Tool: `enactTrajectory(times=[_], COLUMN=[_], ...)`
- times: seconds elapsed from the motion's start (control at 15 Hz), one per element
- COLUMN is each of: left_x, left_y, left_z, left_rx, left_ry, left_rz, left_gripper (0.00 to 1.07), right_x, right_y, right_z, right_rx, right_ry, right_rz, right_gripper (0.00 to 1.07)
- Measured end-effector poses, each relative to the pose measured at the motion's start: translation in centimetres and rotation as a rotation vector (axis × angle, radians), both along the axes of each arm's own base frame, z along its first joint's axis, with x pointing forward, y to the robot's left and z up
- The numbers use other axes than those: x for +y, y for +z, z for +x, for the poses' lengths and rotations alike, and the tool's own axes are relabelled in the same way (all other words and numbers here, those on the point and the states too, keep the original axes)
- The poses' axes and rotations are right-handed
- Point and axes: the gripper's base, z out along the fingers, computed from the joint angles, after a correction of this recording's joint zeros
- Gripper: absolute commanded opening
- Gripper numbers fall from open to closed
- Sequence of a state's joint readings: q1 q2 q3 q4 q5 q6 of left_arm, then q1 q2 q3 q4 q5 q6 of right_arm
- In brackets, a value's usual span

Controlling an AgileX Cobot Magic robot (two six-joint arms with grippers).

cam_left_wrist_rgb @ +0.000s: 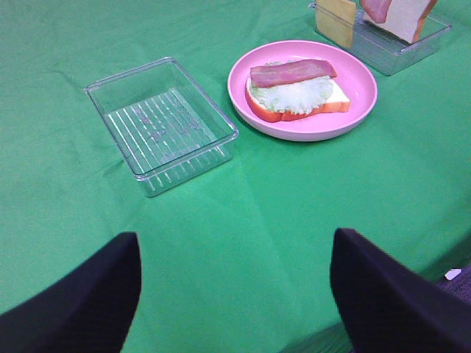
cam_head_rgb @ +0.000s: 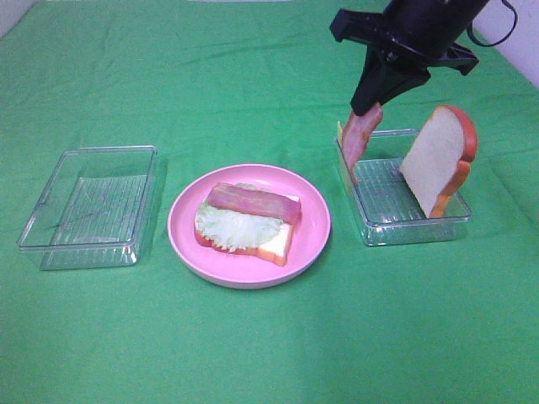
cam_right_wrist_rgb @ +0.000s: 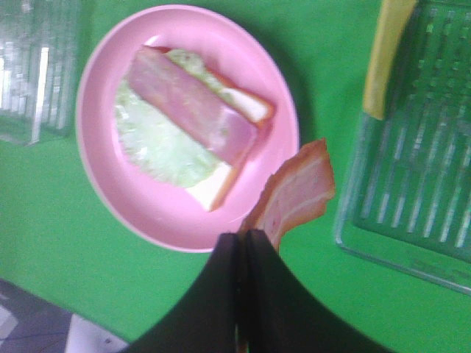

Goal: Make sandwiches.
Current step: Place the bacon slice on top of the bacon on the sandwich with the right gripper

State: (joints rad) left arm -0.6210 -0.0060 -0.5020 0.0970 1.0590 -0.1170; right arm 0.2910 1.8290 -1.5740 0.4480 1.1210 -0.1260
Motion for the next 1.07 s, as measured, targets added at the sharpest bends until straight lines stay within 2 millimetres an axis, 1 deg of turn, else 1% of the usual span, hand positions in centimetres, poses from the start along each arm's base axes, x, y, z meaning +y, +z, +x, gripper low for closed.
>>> enactTrajectory(times=[0.07, 0.13, 0.27, 0.4, 0.47, 0.6, 0.67, 0.73, 0.8, 0.93, 1.0, 1.07], left_x=[0.0, 0.0, 0.0, 0.0, 0.0, 0.0, 0.0, 0.0, 0.0, 0.0, 0.0, 0.0], left_y=[0.0, 0.0, 0.0, 0.0, 0.0, 0.0, 0.0, 0.0, 0.0, 0.0, 0.0, 0.0], left_z=[0.0, 0.0, 0.0, 0.0, 0.0, 0.0, 0.0, 0.0, 0.0, 0.0, 0.0, 0.0], left_rx=[0.000, 0.000, 0.000, 0.000, 0.000, 0.000, 0.000, 0.000, 0.000, 0.000, 0.000, 0.000], left_ry=[0.000, 0.000, 0.000, 0.000, 0.000, 0.000, 0.000, 0.000, 0.000, 0.000, 0.000, 0.000], left_rz=[0.000, 0.000, 0.000, 0.000, 0.000, 0.000, 0.000, 0.000, 0.000, 0.000, 0.000, 0.000], left_gripper=[0.69, 0.69, 0.69, 0.69, 0.69, 0.69, 0.69, 0.69, 0.69, 0.69, 0.69, 0.69], right_x=[0.4, 0.6, 1.7, 4.0, 5.2, 8.3, 9.5, 10.1, 10.9, 11.8, 12.2, 12.3], right_y=[1.0, 1.4, 2.3, 2.4, 1.9, -0.1, -1.1, -1.6, -2.5, -4.4, -6.6, -8.0], right_z=[-0.6, -0.9, -1.5, -2.1, -2.2, -2.1, -1.9, -1.7, -1.3, -0.2, 0.7, 1.0], right_rx=[0.006, 0.011, 0.038, 0.019, 0.012, 0.018, 0.023, 0.028, 0.038, 0.063, 0.077, 0.093], right_ry=[0.029, 0.043, 0.080, 0.143, 0.156, 0.164, 0.147, 0.134, 0.099, 0.040, 0.002, -0.002], right_rz=[0.068, 0.097, 0.227, 0.283, 0.293, 0.315, 0.334, 0.349, 0.382, 0.432, 0.431, 0.416], right_gripper=[0.00, 0.00, 0.00, 0.00, 0.00, 0.00, 0.00, 0.00, 0.00, 0.00, 0.00, 0.00])
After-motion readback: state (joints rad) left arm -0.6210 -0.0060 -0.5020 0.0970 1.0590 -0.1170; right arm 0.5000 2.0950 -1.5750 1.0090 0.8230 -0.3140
